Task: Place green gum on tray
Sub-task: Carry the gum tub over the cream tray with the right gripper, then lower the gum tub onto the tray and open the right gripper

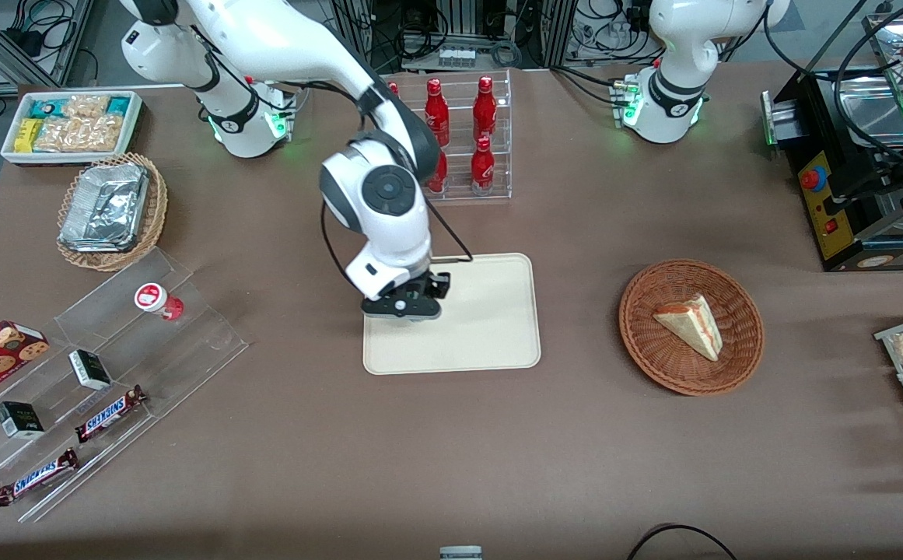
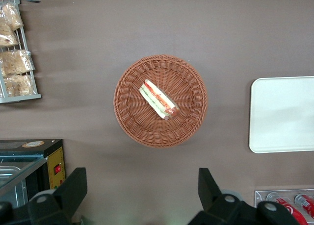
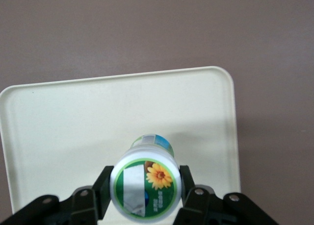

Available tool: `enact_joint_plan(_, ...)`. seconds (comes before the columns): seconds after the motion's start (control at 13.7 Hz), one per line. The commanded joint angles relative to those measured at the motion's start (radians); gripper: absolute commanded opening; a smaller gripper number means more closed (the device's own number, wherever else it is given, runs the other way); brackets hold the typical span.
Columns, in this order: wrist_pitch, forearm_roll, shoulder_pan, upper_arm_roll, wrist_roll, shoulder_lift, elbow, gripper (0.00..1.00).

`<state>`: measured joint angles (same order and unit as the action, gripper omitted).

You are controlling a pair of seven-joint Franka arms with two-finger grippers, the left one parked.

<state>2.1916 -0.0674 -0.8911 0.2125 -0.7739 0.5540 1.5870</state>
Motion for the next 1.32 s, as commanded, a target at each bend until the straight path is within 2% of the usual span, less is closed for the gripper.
enact_joint_plan(0.0,0.043,-0.017,0.001,-0.034,-0.044,0.070,-0.047,0.00)
enact_joint_plan(0.29,0.123,-0.020,-0.006,-0.059,-0.065,0.113,-0.042,0.00)
enact_joint_plan(0.8,0.163,-0.019,-0.011,-0.071,-0.073,0.141,-0.025,0.00)
enact_joint_plan(0.95,0.163,-0.019,-0.017,-0.071,-0.073,0.147,-0.024,0.28)
enact_joint_plan(1.02,0.165,-0.019,-0.017,-0.071,-0.074,0.149,-0.024,0.68)
enact_joint_plan(1.1,0.163,-0.019,-0.017,-0.071,-0.074,0.149,-0.024,0.97)
enact_joint_plan(1.24,0.160,-0.019,-0.017,-0.071,-0.074,0.146,-0.024,0.98)
